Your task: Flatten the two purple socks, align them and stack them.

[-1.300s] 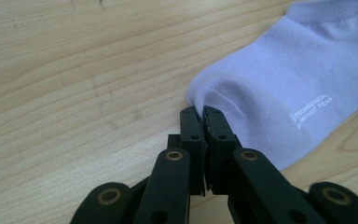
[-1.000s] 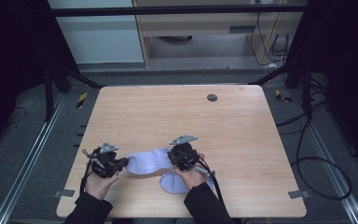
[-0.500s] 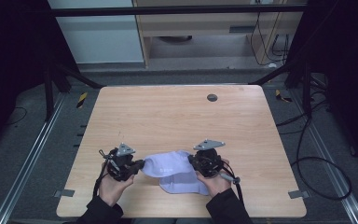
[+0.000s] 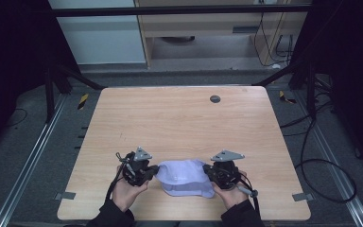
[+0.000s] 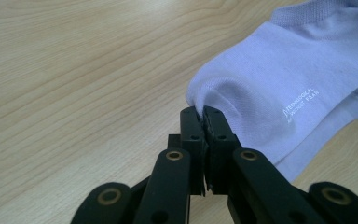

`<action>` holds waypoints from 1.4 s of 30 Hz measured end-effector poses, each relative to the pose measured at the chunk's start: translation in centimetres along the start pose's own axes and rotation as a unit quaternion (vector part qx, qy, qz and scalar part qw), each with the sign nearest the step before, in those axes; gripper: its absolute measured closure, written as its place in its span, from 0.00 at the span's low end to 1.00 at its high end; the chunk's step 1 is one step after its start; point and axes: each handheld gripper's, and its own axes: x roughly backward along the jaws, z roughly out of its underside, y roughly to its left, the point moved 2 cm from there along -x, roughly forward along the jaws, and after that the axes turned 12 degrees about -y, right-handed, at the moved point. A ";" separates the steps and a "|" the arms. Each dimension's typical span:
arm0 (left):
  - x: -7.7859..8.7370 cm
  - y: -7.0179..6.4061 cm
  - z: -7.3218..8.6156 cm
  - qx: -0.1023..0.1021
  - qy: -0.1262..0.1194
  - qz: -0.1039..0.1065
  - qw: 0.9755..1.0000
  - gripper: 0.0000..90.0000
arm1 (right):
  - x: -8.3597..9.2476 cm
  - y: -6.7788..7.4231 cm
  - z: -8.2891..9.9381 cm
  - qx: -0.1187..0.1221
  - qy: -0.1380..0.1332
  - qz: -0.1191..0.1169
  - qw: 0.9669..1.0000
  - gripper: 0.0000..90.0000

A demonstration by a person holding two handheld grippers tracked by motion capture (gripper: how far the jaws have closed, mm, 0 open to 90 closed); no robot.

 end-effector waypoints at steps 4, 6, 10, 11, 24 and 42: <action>-0.3 -0.5 0.2 -0.003 0.006 0.006 1.000 0.97 | 0.6 -0.2 0.6 -0.003 0.003 0.002 1.000 0.97; -0.5 -0.8 0.4 -0.004 0.010 0.010 1.000 0.97 | 0.8 -0.2 1.0 -0.004 0.004 0.003 1.000 0.97; -0.7 -1.1 0.8 -0.005 0.015 0.016 1.000 0.97 | 1.0 -0.3 1.6 -0.007 0.009 0.003 1.000 0.97; -0.8 -1.2 1.0 -0.006 0.018 0.017 1.000 0.97 | 1.0 -0.3 1.8 -0.011 0.010 0.003 1.000 0.97; -2.2 -2.0 2.1 -0.018 0.035 0.023 0.999 0.97 | 1.1 -0.4 3.2 -0.012 0.028 0.004 1.000 0.97; -1.4 -1.5 1.8 -0.016 0.004 0.009 1.000 0.84 | 1.3 -1.1 4.2 -0.011 0.036 0.012 0.999 0.82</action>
